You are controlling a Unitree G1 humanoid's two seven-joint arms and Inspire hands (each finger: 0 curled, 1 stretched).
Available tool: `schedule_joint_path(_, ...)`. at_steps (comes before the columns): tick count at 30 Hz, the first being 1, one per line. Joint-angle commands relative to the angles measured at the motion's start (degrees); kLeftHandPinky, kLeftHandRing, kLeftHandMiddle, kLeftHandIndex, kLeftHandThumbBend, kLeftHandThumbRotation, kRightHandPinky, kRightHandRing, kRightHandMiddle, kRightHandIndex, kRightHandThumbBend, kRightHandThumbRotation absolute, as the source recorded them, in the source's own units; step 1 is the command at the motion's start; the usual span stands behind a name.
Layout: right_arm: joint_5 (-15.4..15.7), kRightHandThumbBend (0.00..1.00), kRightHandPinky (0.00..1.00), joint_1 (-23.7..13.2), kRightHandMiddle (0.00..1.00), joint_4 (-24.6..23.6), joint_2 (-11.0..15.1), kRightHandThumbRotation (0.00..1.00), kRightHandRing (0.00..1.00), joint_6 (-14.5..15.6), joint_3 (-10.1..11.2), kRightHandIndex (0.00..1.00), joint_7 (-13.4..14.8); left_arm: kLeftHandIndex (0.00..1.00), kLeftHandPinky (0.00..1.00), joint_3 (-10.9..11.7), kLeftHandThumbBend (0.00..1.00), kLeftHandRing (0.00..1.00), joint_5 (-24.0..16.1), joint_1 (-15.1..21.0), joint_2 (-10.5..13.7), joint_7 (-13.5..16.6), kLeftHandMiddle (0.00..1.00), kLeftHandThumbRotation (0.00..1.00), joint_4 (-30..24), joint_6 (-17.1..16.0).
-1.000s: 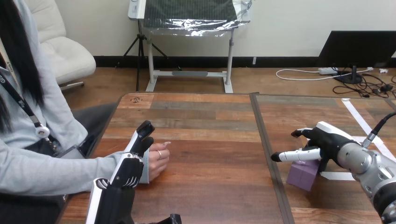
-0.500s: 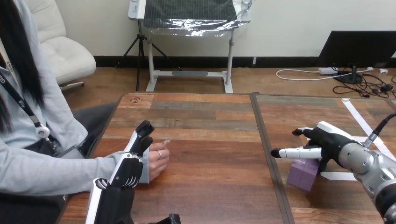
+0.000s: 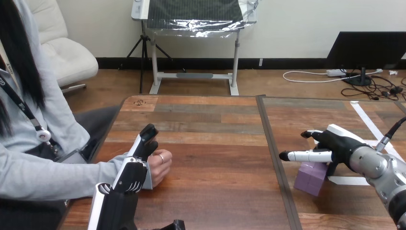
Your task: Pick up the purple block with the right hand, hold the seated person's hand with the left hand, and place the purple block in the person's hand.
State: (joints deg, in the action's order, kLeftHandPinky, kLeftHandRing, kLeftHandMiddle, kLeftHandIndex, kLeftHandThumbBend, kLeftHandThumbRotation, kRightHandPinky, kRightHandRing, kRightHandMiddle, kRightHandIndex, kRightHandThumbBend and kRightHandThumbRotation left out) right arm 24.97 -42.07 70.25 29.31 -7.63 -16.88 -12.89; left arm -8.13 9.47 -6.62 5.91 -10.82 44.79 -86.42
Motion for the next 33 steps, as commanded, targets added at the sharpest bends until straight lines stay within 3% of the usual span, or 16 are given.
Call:
schedule_joint_path(1,-0.05,0.92,0.38,-1.22,0.63,-2.53,1.44,0.68,0.54,-0.75,0.36,0.96,-0.05,0.92,0.94,0.18,1.0,0.97,0.31,2.85,0.02,-0.26,0.96,0.55,-0.61,-0.72)
schedule_joint_path(12,-0.73,0.96,0.17,-1.57,0.39,-2.54,2.37,0.68,0.27,-2.46,0.75,0.97,-2.56,0.91,0.95,0.52,1.0,0.97,0.31,2.68,-0.32,-0.06,0.96,0.56,-0.75,-0.67)
schedule_joint_path(18,-1.61,0.95,0.16,-1.82,0.37,-2.55,3.26,0.67,0.25,-4.29,1.2,0.99,-5.54,0.91,0.94,0.71,1.0,0.97,0.05,2.59,-0.31,-0.07,0.96,0.57,-0.95,-0.52)
schedule_joint_path(20,-1.64,0.95,0.2,-1.84,0.43,-2.61,3.52,0.66,0.33,-4.9,1.18,0.99,-6.15,0.91,0.94,0.9,1.0,0.97,-0.09,2.71,-0.4,-0.05,0.96,0.57,-0.77,-0.73)
schedule_joint_path(23,-2.34,0.95,0.21,-1.87,0.43,-2.17,3.82,0.65,0.34,-5.93,1.76,1.0,-7.31,0.91,0.94,0.8,1.0,0.96,0.05,2.67,-0.35,-0.05,0.96,0.57,-0.81,-0.68)
schedule_joint_path(26,-2.73,0.97,0.22,-1.93,0.42,-2.49,4.09,0.62,0.34,-5.82,2.1,1.0,-8.43,0.91,0.94,-0.39,1.0,0.97,1.19,2.41,0.1,-0.3,0.96,0.57,-1.2,-0.02)
schedule_joint_path(30,-2.92,0.99,0.2,-2.03,0.4,-2.62,4.53,0.58,0.3,-5.99,2.22,1.0,-9.79,0.91,0.95,0.14,1.0,0.97,0.78,2.39,0.0,-0.21,0.96,0.56,-1.27,-0.16)
schedule_joint_path(33,-2.97,1.0,0.22,-2.17,0.45,-2.53,4.76,0.55,0.34,-5.89,2.23,1.0,-10.69,0.91,0.94,0.52,1.0,0.97,0.51,2.38,-0.1,-0.14,0.96,0.57,-1.23,-0.26)
